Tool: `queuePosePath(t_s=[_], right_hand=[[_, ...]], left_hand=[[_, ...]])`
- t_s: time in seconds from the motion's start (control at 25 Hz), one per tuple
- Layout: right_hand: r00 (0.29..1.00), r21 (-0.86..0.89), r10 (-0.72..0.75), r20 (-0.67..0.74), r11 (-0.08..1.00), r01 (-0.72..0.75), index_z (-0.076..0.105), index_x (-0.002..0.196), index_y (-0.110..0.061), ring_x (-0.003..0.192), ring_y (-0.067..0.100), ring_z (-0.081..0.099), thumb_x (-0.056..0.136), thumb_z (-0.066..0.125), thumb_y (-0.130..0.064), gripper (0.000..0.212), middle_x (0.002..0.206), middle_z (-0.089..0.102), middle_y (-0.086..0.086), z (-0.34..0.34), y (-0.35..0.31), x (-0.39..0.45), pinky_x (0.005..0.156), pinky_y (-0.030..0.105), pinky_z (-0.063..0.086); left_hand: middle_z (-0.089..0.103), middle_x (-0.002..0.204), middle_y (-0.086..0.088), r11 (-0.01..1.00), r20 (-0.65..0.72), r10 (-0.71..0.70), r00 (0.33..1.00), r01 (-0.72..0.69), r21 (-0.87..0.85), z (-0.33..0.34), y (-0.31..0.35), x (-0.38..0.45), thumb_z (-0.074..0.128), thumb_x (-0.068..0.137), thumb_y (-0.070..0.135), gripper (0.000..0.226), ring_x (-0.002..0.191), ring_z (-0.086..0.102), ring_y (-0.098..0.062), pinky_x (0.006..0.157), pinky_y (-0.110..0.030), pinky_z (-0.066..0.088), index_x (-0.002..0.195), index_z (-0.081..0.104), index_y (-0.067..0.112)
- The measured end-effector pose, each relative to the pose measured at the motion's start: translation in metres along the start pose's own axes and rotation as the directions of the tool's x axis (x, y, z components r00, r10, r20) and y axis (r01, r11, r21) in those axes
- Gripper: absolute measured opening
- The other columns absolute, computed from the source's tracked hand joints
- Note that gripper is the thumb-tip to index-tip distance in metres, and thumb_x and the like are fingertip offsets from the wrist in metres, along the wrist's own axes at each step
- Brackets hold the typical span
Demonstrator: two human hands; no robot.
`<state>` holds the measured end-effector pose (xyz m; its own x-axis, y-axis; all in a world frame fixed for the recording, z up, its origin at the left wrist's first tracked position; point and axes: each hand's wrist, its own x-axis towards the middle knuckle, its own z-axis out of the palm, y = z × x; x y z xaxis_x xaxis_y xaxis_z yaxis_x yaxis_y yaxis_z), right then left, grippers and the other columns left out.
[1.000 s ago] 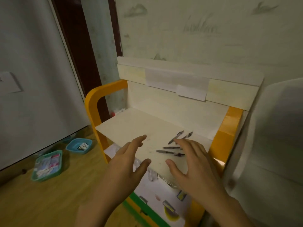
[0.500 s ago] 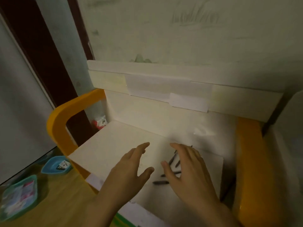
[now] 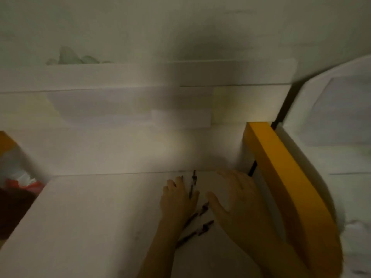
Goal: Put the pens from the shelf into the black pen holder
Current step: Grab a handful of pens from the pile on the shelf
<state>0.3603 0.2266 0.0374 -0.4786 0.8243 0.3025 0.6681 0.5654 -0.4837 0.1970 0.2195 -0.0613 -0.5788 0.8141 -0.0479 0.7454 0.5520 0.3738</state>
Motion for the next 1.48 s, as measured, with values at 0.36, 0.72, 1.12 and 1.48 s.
queuePosePath(t_s=[0.36,0.72,1.12,1.48], right_hand=[[0.993,-0.100,0.116,0.003,0.988,-0.115,0.046,0.135,-0.028,0.124,0.015,0.046,0.086,0.047,-0.057,0.056,0.131,0.052,-0.008,0.012,0.008,-0.008,0.103,0.034,0.041],[0.994,-0.102,0.108,-0.009,0.989,-0.108,0.048,0.133,-0.029,0.121,0.011,0.047,0.088,0.058,-0.048,0.050,0.126,0.053,-0.011,0.016,0.016,-0.016,0.099,0.022,0.031],[0.992,-0.124,0.108,-0.062,0.986,-0.115,0.053,0.129,-0.025,0.117,0.016,0.052,0.086,0.054,-0.049,0.049,0.123,0.058,-0.006,0.014,0.008,-0.021,0.097,0.030,0.040],[0.990,-0.195,0.135,-0.030,0.971,-0.138,0.048,0.132,-0.030,0.122,0.015,0.047,0.088,0.045,-0.057,0.051,0.130,0.053,-0.008,0.004,-0.009,-0.031,0.100,0.034,0.042]], left_hand=[[0.050,0.113,-0.012,0.986,0.231,0.157,0.960,-0.165,0.017,0.014,-0.011,0.036,0.054,0.088,0.013,0.027,0.096,0.054,-0.026,0.071,-0.030,0.045,0.113,0.046,0.008],[0.044,0.128,0.000,0.924,0.397,0.378,0.837,-0.370,-0.098,-0.007,-0.035,0.003,0.051,0.091,0.026,0.040,0.114,0.047,-0.018,0.095,-0.030,0.045,0.131,0.045,0.023],[0.041,0.122,-0.008,0.955,0.463,0.188,0.866,-0.271,0.119,-0.004,-0.019,-0.030,0.063,0.079,0.028,0.066,0.109,0.046,-0.027,0.084,-0.034,0.048,0.135,0.028,0.023],[0.048,0.114,-0.006,0.970,0.301,0.230,0.925,-0.244,0.009,0.004,-0.029,-0.033,0.048,0.092,0.015,0.022,0.087,0.051,-0.021,0.067,-0.025,0.037,0.113,0.042,0.013]])
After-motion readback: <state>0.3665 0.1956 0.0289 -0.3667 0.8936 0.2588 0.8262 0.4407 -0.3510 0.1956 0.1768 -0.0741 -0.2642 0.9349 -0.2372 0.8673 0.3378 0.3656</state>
